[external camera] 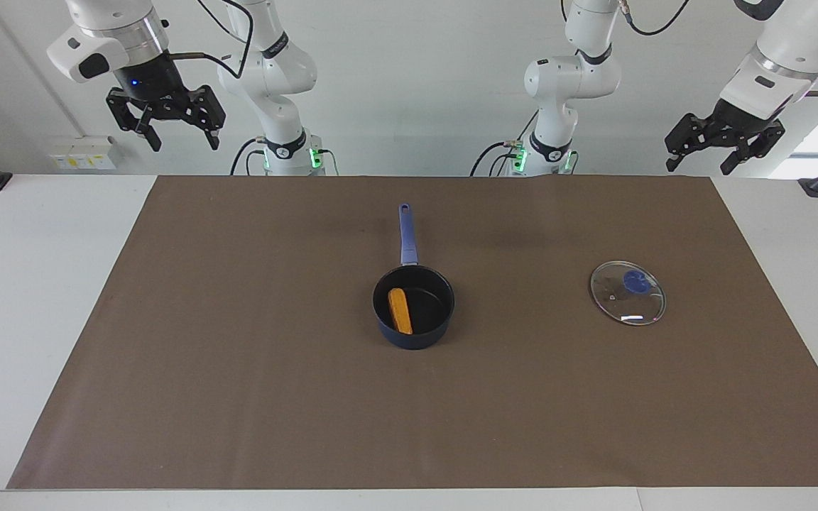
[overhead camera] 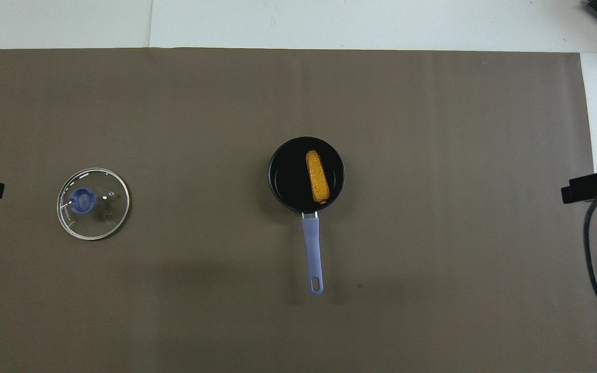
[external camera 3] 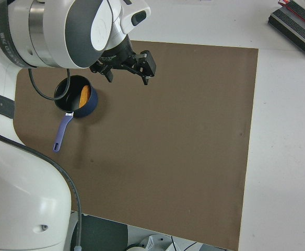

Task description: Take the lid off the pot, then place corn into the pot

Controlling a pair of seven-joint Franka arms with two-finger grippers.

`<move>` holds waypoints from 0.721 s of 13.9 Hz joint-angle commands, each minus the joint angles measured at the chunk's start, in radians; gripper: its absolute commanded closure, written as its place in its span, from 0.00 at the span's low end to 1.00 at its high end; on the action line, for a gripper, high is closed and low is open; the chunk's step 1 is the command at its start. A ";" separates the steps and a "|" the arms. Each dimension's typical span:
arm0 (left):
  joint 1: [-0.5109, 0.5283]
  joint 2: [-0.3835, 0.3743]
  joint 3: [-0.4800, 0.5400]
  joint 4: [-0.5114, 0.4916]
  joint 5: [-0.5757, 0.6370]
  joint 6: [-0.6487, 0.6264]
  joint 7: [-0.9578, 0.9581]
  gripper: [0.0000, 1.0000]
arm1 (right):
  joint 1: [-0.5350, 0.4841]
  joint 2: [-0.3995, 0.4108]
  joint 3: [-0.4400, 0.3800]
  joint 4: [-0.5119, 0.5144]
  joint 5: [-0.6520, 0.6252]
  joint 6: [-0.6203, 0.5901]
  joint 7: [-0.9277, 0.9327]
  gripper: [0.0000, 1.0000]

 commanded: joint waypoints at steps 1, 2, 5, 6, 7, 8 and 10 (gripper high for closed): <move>-0.005 0.006 0.006 0.023 -0.013 -0.021 0.005 0.00 | -0.013 -0.028 0.009 -0.035 0.003 0.018 -0.024 0.00; -0.005 0.006 0.006 0.021 -0.013 -0.019 0.006 0.00 | -0.014 -0.028 0.009 -0.035 0.003 0.019 -0.024 0.00; -0.002 0.005 0.007 0.021 -0.020 -0.019 0.005 0.00 | -0.014 -0.026 0.009 -0.034 0.003 0.025 -0.026 0.00; -0.002 0.005 0.007 0.023 -0.020 -0.019 0.005 0.00 | -0.014 -0.026 0.009 -0.032 0.003 0.028 -0.026 0.00; -0.002 0.005 0.007 0.023 -0.020 -0.019 0.005 0.00 | -0.011 -0.026 0.010 -0.034 0.005 0.030 -0.026 0.00; -0.002 0.005 0.007 0.023 -0.020 -0.019 0.006 0.00 | -0.002 -0.026 0.010 -0.035 0.006 0.030 -0.021 0.00; 0.000 0.005 0.007 0.021 -0.020 -0.019 0.005 0.00 | -0.005 -0.025 0.009 -0.031 0.005 0.030 -0.021 0.00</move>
